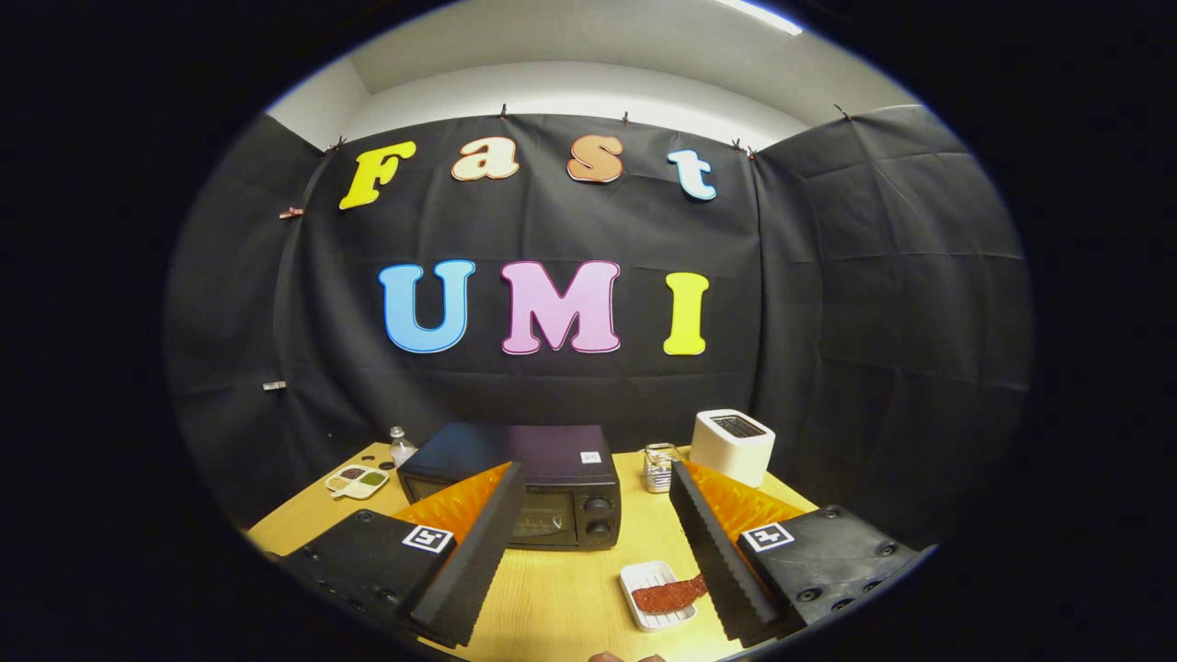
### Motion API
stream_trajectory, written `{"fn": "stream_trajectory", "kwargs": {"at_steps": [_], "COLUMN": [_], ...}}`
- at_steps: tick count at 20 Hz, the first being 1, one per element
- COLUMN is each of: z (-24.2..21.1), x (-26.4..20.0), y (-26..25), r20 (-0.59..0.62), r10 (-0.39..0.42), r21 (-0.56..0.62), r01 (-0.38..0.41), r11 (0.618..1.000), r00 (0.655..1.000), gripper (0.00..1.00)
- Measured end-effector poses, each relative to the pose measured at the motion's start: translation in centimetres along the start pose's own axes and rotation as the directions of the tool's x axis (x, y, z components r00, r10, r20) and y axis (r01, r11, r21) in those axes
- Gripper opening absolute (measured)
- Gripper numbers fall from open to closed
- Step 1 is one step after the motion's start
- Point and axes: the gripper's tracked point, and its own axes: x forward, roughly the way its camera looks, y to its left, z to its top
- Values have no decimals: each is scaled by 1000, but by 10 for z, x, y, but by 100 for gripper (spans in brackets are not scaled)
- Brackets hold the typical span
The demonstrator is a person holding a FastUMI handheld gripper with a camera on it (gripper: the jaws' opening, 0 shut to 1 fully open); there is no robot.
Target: Open the toaster oven, put the food inside, and close the toaster oven door.
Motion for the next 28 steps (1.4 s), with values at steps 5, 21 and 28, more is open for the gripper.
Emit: {"fn": "stream_trajectory", "kwargs": {"at_steps": [5,21,28], "z": [-1,-27,-57], "x": [1,66,132], "y": [3,66,126], "r20": [1,-66,-151], "r10": [-4,37,75], "r21": [-16,-10,10], "r01": [4,-38,-75], "r11": [1000,999,997], "r00": [1000,997,986], "gripper": [97,98,98]}}
